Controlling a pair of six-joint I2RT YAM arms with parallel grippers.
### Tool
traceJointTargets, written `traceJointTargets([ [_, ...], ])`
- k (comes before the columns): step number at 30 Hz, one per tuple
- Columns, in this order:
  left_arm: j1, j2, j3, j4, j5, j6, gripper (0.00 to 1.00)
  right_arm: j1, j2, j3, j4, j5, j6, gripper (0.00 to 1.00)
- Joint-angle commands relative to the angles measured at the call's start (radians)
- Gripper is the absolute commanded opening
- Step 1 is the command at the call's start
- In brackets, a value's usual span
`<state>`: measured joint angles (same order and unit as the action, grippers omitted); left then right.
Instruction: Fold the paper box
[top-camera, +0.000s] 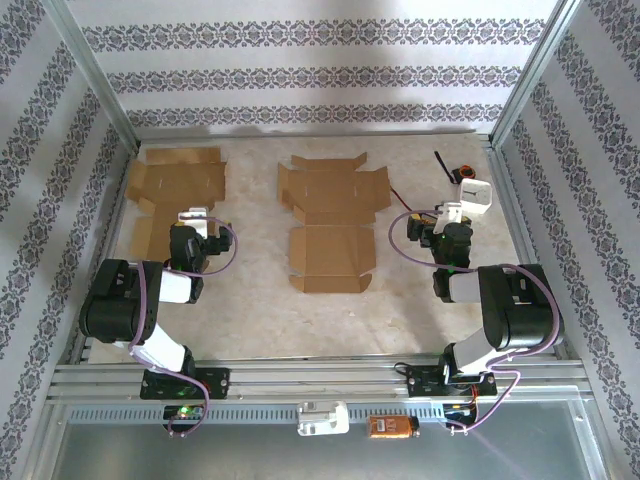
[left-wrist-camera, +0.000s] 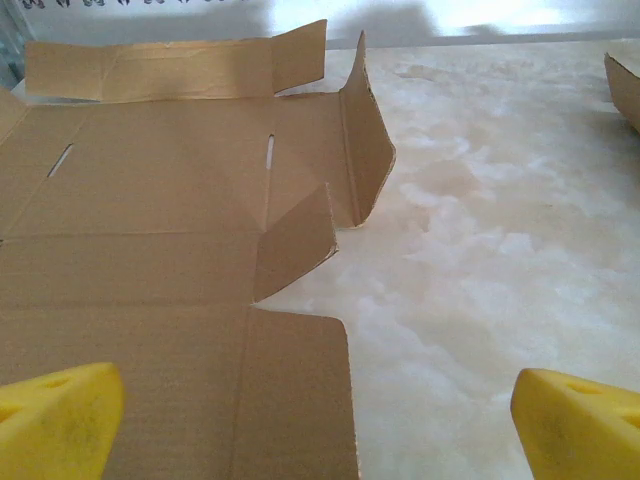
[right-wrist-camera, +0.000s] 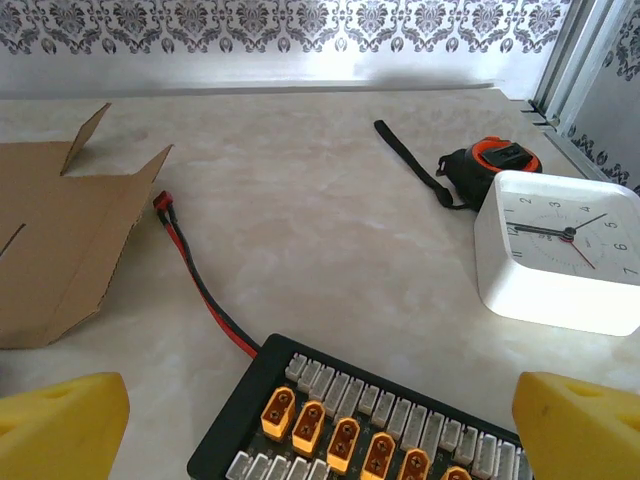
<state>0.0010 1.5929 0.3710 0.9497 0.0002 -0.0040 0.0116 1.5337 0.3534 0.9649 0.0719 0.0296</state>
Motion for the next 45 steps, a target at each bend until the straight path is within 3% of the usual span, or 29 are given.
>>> traceJointTargets([
  [1, -0.006, 0.000, 0.017, -0.003, 0.014, 0.011, 0.99, 0.019, 0.003, 0.012, 0.015, 0.018, 0.003, 0.98],
  [6, -0.006, 0.000, -0.018, 0.064, -0.127, -0.043, 0.99, 0.018, 0.001, 0.012, 0.012, 0.015, 0.004, 0.98],
  [14, -0.005, -0.009, -0.053, 0.124, -0.151, -0.049, 0.99, 0.012, -0.027, 0.004, 0.012, -0.022, 0.002, 0.98],
  [18, -0.009, -0.062, -0.113, 0.203, -0.126, -0.029, 1.00, 0.013, -0.247, 0.042, -0.254, -0.048, 0.009, 0.98],
  [20, -0.017, -0.165, -0.117, 0.101, -0.137, -0.026, 1.00, 0.010, -0.373, 0.091, -0.439, -0.021, 0.116, 0.98],
  [21, -0.019, -0.250, -0.094, -0.027, -0.143, -0.039, 1.00, 0.010, -0.432, 0.119, -0.540, -0.037, 0.177, 0.98],
  [25, -0.033, -0.510, 0.048, -0.537, -0.078, -0.234, 1.00, 0.011, -0.517, 0.281, -0.904, -0.232, 0.358, 0.98],
  [28, -0.056, -0.576, 0.152, -0.736, 0.070, -0.428, 1.00, 0.028, -0.441, 0.424, -1.112, -0.434, 0.395, 0.98],
  [31, -0.173, -0.557, 0.276, -0.932, 0.211, -0.555, 1.00, 0.061, -0.277, 0.637, -1.361, -0.537, 0.372, 0.98],
  [37, -0.487, -0.379, 0.496, -1.040, 0.516, -0.646, 1.00, 0.086, 0.068, 0.975, -1.599, -0.467, 0.277, 0.98],
  [42, -0.681, -0.288, 0.637, -1.163, 0.481, -0.595, 1.00, 0.085, 0.360, 1.231, -1.644, -0.393, 0.245, 0.98],
  [45, -0.722, -0.271, 0.678, -1.228, 0.453, -0.560, 1.00, 0.085, 0.523, 1.377, -1.676, -0.341, 0.239, 0.98],
])
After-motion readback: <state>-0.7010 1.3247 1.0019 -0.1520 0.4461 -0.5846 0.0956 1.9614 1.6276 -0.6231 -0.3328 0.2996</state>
